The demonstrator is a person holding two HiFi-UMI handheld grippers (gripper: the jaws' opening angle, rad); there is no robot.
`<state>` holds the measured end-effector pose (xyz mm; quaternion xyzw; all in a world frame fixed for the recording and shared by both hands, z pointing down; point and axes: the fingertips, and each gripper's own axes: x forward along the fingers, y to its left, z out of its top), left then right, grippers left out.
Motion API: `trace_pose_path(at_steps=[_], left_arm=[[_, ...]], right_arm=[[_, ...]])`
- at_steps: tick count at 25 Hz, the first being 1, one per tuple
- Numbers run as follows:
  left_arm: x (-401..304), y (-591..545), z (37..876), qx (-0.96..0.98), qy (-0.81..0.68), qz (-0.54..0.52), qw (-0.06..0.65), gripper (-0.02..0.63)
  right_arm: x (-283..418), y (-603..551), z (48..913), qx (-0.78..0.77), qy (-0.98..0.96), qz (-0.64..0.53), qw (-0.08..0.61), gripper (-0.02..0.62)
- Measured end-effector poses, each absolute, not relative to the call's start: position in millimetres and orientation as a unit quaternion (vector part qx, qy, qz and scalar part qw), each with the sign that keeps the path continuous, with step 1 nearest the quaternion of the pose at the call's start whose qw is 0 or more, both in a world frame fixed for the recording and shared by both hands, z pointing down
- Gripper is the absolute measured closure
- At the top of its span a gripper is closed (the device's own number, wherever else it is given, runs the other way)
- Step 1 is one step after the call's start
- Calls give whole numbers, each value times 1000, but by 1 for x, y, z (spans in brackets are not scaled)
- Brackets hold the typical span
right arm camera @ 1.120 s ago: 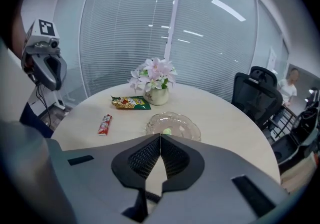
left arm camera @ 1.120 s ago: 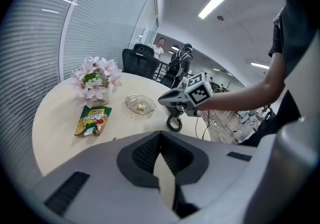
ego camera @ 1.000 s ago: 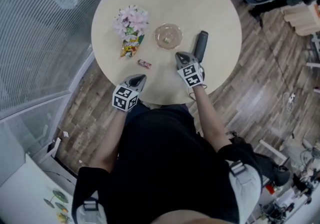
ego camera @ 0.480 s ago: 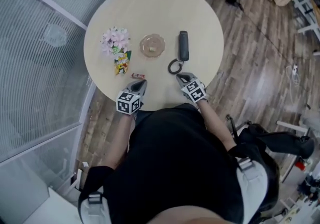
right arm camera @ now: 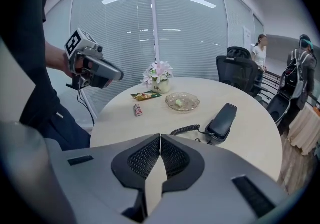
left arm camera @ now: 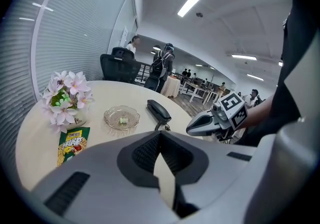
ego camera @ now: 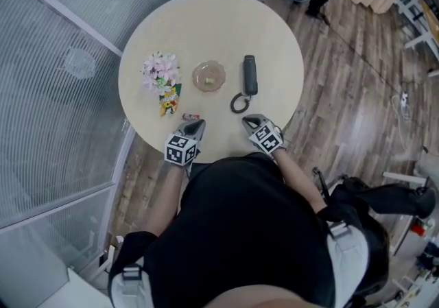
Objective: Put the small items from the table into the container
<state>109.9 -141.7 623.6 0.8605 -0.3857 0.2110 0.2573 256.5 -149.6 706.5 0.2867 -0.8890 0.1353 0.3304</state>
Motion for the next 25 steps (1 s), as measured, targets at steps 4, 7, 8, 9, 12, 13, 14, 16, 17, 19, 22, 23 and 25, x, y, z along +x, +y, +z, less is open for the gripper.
trace_pose_path(at_steps=[4,7,8,9,12,13,14,16,17,19,22,23,25], left_arm=[[106,-142,624,858,-390,205,265,603],[99,-140,627,854,-395,204,269,603],[97,-140,627,852,-399,201,271,604],[94,-140,629,850,-404,198,274,603],[86,-136,630,843,-416,187,284,603],[84,-134,630,842,-418,184,286,603],[81,-132,629,842,-418,181,287,603],[74,-130,629,843,-418,175,291,603],[68,-130,630,842,-419,170,294,603],[55,-129,634,840,-421,160,302,603],[38,-124,643,837,-419,149,319,603],[33,-123,646,836,-418,147,324,603],[23,-119,649,834,-417,143,331,603]], right_arm=[[255,-148,710,280,-888,131,340,571],[252,-149,712,277,-887,130,345,571],[252,-149,712,276,-887,130,346,571],[251,-148,713,275,-887,131,347,571],[249,-143,718,275,-885,138,350,571],[248,-140,718,275,-884,140,351,571],[246,-136,719,275,-883,141,354,571],[240,-133,720,271,-880,139,364,571],[235,-133,721,267,-879,136,371,571],[224,-131,719,256,-876,130,386,571],[209,-127,714,236,-872,120,412,571],[203,-126,711,229,-871,114,419,571],[190,-126,705,213,-871,100,431,571]])
